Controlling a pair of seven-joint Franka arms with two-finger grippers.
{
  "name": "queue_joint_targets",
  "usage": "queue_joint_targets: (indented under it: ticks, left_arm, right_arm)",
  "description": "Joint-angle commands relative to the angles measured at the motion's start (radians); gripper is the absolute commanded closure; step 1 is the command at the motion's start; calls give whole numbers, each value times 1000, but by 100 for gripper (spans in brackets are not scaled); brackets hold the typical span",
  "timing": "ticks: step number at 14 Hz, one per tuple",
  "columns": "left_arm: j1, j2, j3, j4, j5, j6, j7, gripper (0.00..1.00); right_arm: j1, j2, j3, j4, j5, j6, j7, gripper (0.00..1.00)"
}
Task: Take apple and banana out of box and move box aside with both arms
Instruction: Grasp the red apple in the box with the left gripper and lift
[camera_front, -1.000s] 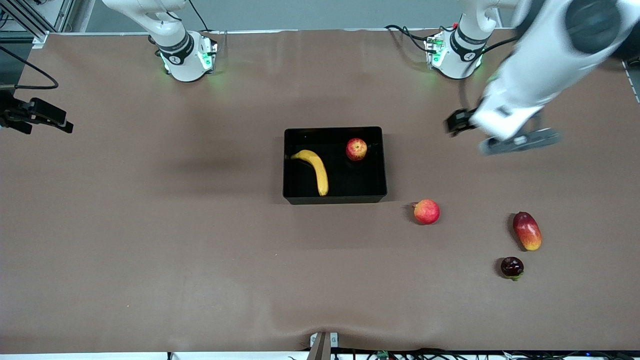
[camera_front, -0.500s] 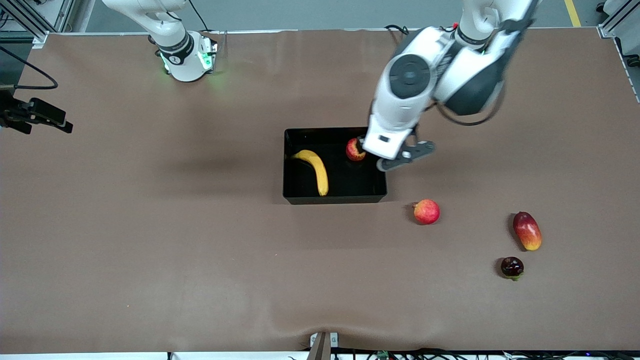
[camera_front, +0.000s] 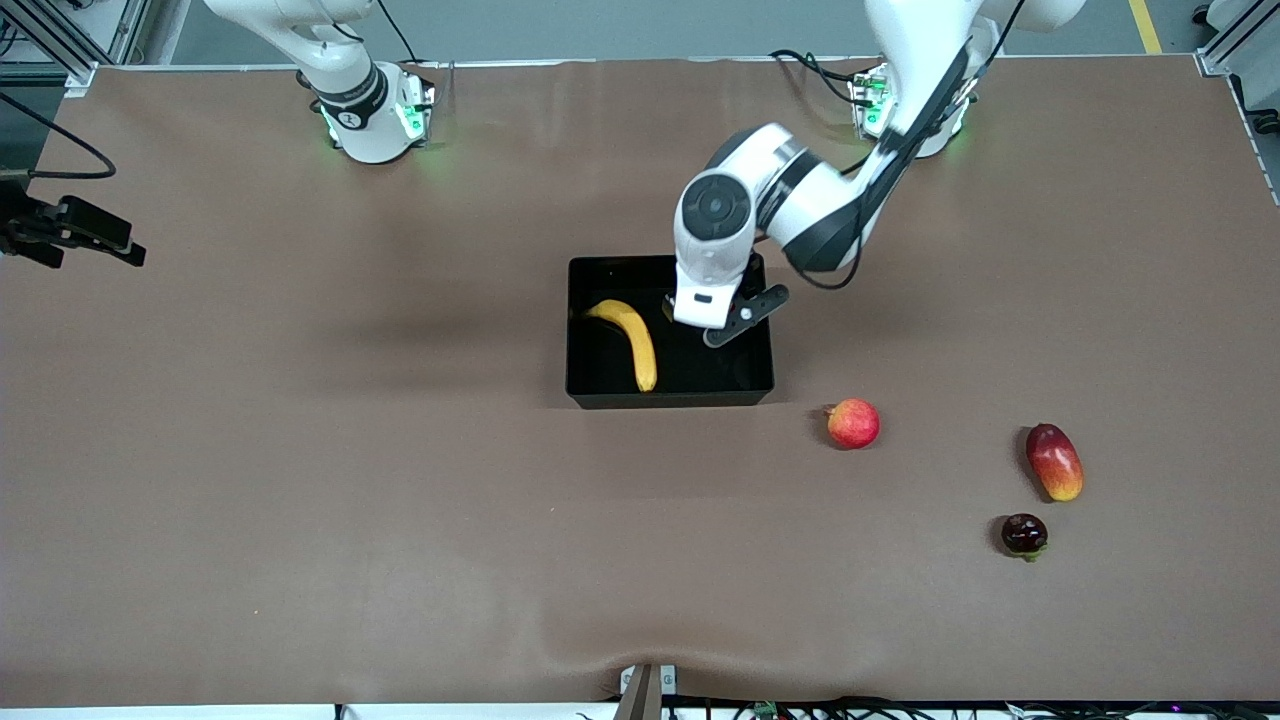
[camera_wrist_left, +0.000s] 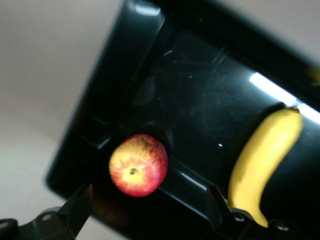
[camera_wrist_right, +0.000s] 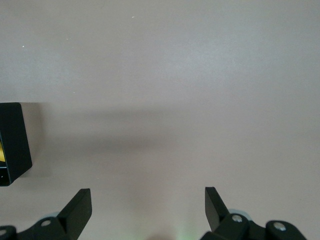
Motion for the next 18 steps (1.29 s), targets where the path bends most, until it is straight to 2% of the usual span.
queue_joint_targets:
  ticks: [1, 5, 11, 12, 13, 15, 16, 18]
  left_arm:
    - [-22, 57, 9, 4, 21, 27, -59, 0]
    - [-17, 54, 7, -73, 21, 27, -22, 0]
    - [-23, 74, 9, -74, 45, 27, 67, 0]
    - [-20, 76, 6, -76, 82, 27, 76, 15]
    - [-24, 77, 5, -71, 94, 27, 76, 35]
    - [-19, 82, 7, -52, 145, 27, 131, 99]
    - [-17, 83, 12, -36, 156, 24, 174, 100]
    - [5, 76, 16, -12, 157, 12, 236, 100]
  right_arm:
    - [-13, 13, 9, 17, 4, -3, -2, 0]
    - [-11, 26, 9, 17, 7, -3, -2, 0]
    - [19, 25, 15, 54, 7, -9, -8, 0]
    - [21, 29, 15, 54, 7, 0, -11, 0]
    - [13, 45, 15, 54, 7, 8, -12, 0]
    - [10, 89, 15, 57, 9, 23, -9, 0]
    - [13, 101, 15, 58, 24, 31, -8, 0]
    - [13, 108, 15, 57, 116, 4, -14, 0]
